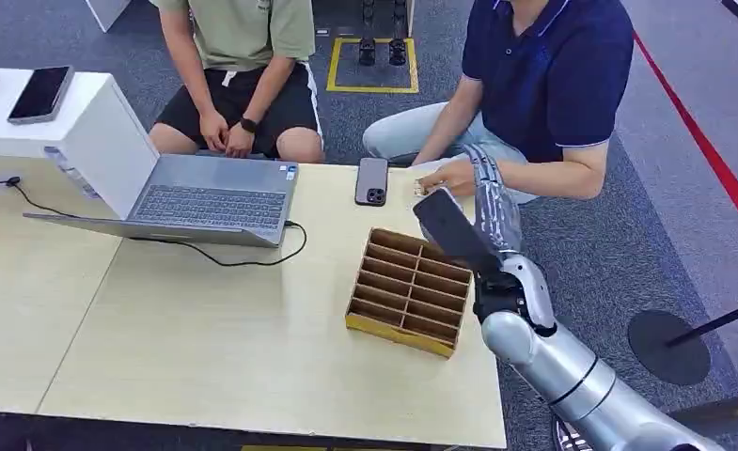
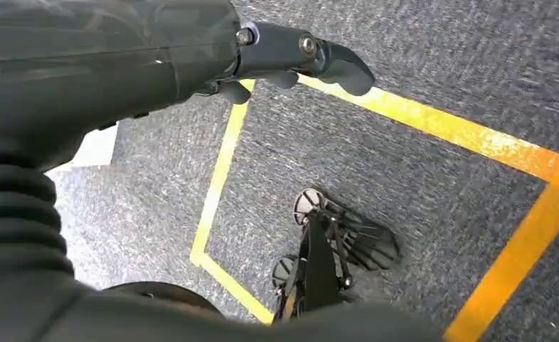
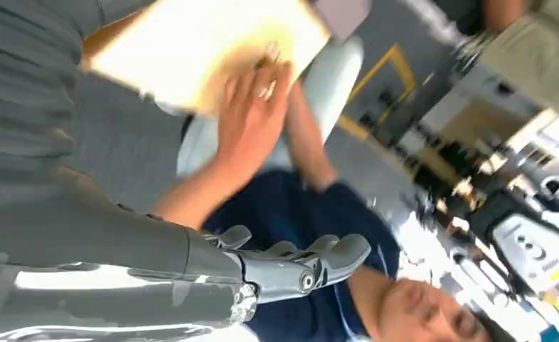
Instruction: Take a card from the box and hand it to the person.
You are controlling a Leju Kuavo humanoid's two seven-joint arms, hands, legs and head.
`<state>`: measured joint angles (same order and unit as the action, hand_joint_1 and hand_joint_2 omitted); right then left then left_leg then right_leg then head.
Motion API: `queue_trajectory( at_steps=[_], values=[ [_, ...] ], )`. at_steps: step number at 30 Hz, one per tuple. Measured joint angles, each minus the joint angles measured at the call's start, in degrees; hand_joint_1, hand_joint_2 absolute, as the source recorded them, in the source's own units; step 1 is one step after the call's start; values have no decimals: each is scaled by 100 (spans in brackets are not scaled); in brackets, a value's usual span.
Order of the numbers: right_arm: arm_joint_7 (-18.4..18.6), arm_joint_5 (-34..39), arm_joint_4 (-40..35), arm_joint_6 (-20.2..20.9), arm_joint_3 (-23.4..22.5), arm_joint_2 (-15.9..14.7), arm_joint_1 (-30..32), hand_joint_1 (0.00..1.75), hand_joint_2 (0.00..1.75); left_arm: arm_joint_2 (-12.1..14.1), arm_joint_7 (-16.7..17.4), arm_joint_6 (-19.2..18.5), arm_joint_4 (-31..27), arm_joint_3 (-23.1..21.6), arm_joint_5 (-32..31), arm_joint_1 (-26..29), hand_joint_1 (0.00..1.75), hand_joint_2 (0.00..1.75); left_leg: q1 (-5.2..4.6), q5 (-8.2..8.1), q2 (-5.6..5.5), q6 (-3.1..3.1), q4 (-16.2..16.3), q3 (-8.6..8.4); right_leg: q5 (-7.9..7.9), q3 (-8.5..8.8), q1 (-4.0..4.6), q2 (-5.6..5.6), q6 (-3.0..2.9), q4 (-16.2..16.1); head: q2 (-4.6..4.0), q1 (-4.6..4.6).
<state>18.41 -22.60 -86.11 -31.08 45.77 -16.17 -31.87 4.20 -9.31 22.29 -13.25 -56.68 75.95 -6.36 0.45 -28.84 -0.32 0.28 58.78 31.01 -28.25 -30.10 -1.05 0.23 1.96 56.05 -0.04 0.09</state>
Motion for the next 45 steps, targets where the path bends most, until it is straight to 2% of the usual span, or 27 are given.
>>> queue_trajectory(
  at_steps=[3, 8, 11, 13, 15, 29, 45],
  values=[
    [-503, 1157, -323, -85, -65, 0, 277, 0, 175, 0, 2, 48, 0, 2, 57, 13, 0, 0, 0, 0, -3, 0, 0, 0, 0, 0, 0, -4, 0, 0, 0, 0],
    [-1045, 2377, -883, -96, -179, -33, 836, 0, 175, 0, 8, 94, 0, 2, 160, 38, 0, 0, 0, 0, -2, 0, 0, 0, 0, 0, 0, -3, 0, -1, 0, 0],
    [-1210, 2858, -1154, -90, -275, -85, 1286, 0, 175, 2, 520, 336, 2, 2, 158, 37, 0, 0, 0, -1, -1, 0, 0, -2, 0, 0, 0, -3, 0, -1, 0, 2],
    [-1535, 3082, -1215, -85, -347, -116, 1627, 0, 175, 2, 634, 413, 2, 2, 162, 57, 0, 0, 0, -2, -2, 1, 0, 1, -1, 0, 0, -4, 1, -1, 0, 0],
    [-1708, 3215, -1262, -101, -400, -155, 1920, 0, 175, 4, 649, 455, 2, 2, 197, 59, 0, 0, -1, -2, -1, 2, 0, 1, -1, 0, 0, -4, 1, -1, 0, 0],
    [-1955, 3857, -1723, -313, -490, -455, 2774, 0, 175, 17, 632, 540, 0, 4, 324, 57, 0, 0, -1, -2, 1, 1, 0, -2, -1, 0, 0, 0, 1, -1, 0, 0],
    [-2020, 3986, -1838, -192, -431, -581, 2813, 0, 175, 17, 553, 533, 2, 4, 324, 56, 0, 0, 0, -2, 1, 1, 0, -2, -1, 1, 0, 1, 1, -1, 0, -2]
  ],
)
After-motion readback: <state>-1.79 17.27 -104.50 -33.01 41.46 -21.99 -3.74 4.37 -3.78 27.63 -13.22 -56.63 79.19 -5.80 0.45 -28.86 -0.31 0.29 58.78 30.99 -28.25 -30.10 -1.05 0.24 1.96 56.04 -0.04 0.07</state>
